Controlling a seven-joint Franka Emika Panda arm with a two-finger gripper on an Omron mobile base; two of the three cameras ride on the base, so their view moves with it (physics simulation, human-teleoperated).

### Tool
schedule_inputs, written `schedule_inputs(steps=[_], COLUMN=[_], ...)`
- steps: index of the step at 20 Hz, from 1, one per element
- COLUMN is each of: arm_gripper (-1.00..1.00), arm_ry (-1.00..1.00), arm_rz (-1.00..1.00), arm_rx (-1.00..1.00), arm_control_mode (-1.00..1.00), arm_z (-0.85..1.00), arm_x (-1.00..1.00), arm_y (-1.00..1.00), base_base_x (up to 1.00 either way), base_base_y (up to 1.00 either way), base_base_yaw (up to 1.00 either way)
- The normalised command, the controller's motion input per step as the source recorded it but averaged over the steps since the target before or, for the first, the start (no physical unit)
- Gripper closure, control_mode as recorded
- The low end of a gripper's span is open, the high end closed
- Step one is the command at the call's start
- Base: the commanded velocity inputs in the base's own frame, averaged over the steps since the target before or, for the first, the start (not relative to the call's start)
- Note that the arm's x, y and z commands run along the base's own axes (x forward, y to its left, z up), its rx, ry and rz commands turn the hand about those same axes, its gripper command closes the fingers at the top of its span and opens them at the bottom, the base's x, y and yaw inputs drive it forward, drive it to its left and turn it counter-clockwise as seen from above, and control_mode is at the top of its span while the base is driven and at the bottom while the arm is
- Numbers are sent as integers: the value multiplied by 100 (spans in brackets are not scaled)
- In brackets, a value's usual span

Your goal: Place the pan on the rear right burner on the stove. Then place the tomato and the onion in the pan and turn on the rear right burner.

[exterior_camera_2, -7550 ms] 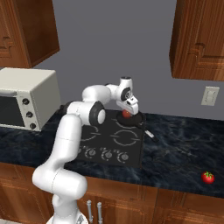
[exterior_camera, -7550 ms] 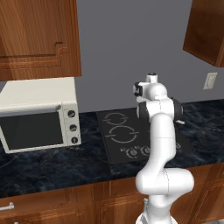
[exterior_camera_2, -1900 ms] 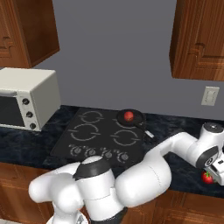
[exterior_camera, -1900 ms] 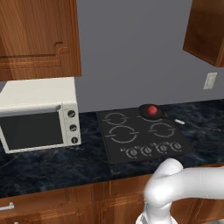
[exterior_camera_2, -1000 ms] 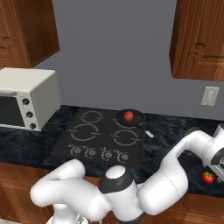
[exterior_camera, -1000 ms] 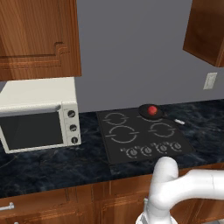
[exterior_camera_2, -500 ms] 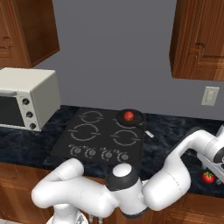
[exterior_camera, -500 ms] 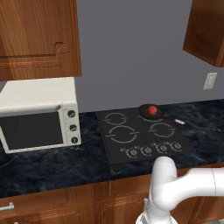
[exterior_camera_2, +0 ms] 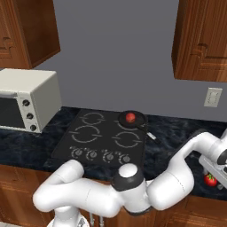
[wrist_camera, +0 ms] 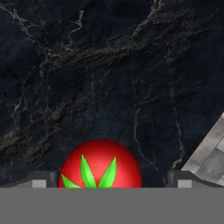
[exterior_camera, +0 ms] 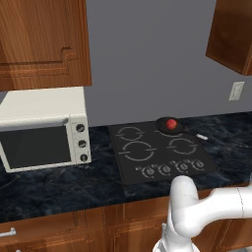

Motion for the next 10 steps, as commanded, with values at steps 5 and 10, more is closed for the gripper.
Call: schedule_inputs(steps=[5, 10], arm_gripper=[-100, 100], arm_ry=[5, 7], arm_rz=[0, 0], arm_rx=[5, 4], arm_control_mode=[-100, -100], arm_z=[-17, -17], arm_x=[1, 0], arm_y=[0, 0], base_base_x=[0, 0], base_base_y=[0, 0], base_base_yaw=[0, 0])
